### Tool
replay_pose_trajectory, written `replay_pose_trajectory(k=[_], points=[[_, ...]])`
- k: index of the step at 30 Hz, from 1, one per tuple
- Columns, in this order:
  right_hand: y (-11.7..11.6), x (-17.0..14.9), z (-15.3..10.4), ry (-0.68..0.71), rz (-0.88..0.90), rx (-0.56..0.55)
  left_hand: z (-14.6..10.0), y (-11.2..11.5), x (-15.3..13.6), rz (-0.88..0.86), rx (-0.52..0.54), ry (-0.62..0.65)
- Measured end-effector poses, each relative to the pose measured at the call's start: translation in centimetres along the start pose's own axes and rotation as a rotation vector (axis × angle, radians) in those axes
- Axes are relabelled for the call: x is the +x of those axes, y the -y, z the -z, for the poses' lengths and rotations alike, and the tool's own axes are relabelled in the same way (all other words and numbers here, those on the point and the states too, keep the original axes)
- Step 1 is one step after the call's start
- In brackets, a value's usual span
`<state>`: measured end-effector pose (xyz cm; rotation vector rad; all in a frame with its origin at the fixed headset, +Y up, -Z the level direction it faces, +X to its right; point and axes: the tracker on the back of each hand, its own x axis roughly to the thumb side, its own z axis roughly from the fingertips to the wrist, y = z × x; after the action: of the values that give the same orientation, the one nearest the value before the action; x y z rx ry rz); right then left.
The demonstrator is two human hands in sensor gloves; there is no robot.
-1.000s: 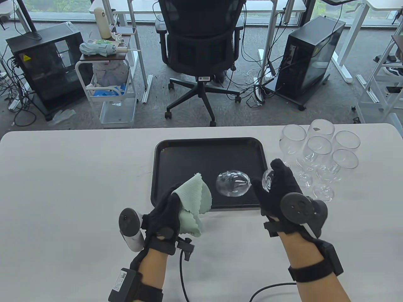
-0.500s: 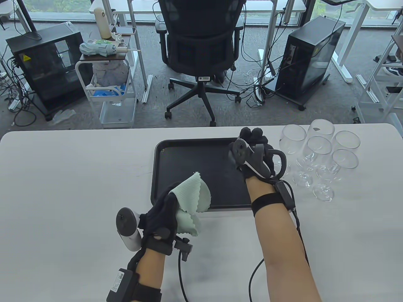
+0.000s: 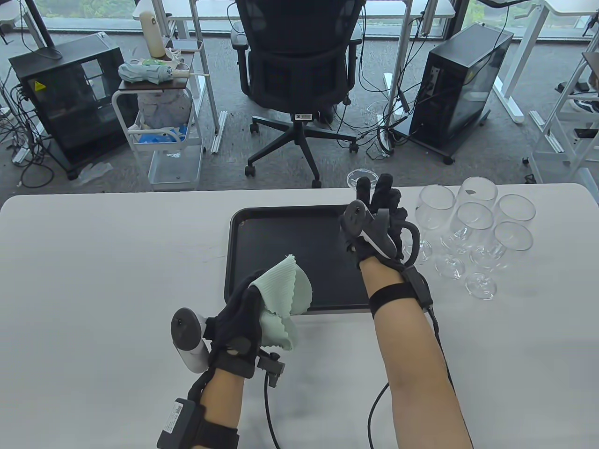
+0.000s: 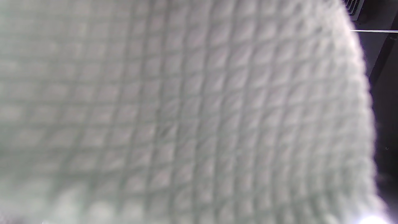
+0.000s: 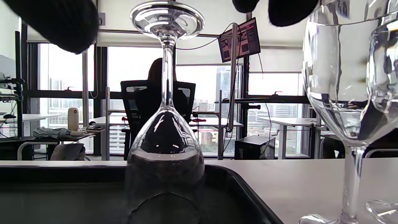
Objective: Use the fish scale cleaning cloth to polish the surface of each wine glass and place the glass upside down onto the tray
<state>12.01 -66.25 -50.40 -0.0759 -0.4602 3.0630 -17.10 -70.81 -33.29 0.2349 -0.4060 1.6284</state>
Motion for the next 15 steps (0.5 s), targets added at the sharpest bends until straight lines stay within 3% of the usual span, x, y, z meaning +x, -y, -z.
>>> replay_pose_trajectory(k=[4,7,10,12,15], points=[[0.4,-1.4,-3.8,0.092,0.082,0.006,-0.1,0.2,0.3,0.006,-0.006,0.015],[0.1,-4.4,-7.4,0.104,0.187,0.044,-0.1,0.3,0.4,-0.007,-0.008,0.024],[-0.6,-8.5,-10.2,0.008,0.334,0.132,-0.1,0.3,0.5,-0.011,-0.008,0.030],[-1.1,-12.3,-12.5,-0.144,0.374,0.219,-0.1,0.3,0.5,-0.016,-0.008,0.032],[-1.7,-17.5,-14.6,-0.307,0.325,0.289,-0.1,0.3,0.6,-0.011,-0.004,0.036]])
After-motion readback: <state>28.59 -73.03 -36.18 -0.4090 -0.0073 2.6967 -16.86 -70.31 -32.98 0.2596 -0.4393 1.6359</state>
